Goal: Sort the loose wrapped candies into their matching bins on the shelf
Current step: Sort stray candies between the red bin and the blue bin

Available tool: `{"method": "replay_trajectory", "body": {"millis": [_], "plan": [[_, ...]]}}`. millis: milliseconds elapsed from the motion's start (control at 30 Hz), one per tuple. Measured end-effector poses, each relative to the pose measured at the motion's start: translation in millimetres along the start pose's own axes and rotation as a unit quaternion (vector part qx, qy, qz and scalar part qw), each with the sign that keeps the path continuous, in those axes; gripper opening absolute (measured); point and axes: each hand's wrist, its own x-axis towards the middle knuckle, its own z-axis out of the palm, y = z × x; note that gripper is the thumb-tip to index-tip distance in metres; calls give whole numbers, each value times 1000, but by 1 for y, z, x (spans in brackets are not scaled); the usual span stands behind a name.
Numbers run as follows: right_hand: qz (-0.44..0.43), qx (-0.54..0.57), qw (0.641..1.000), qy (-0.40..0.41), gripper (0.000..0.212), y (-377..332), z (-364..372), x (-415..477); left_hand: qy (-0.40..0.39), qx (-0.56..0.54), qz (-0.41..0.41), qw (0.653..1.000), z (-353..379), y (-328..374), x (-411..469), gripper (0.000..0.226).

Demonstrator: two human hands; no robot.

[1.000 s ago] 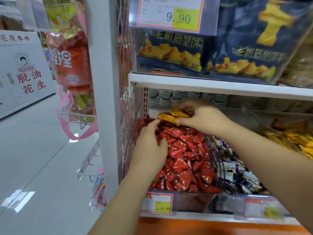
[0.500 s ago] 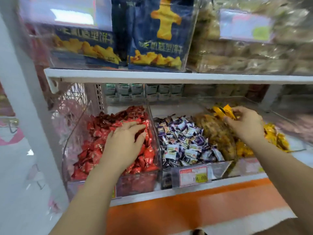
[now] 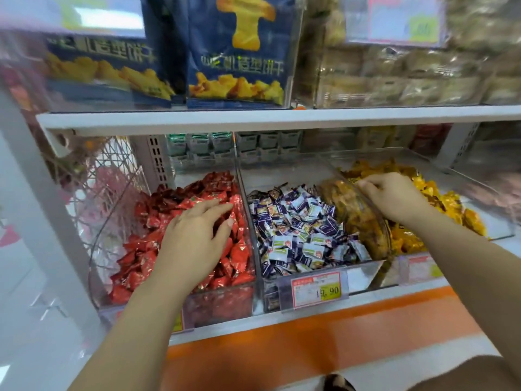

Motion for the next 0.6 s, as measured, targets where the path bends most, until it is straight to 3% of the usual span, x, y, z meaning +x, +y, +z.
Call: {"method": "replay_trajectory", "body": {"millis": [200,433,600], "plan": [[-78,40,995,44,28,-55,-10,-24,17,-14,10,1000,-23,-15,-18,32],[-194,125,957,-175,32,-135,24,-45,-3,-105,12,994,-43,-27,-26,30],[-180,172,945,-210,33,-148,39,-31,-101,-34,49,993,-29,-12,26,46]]}}
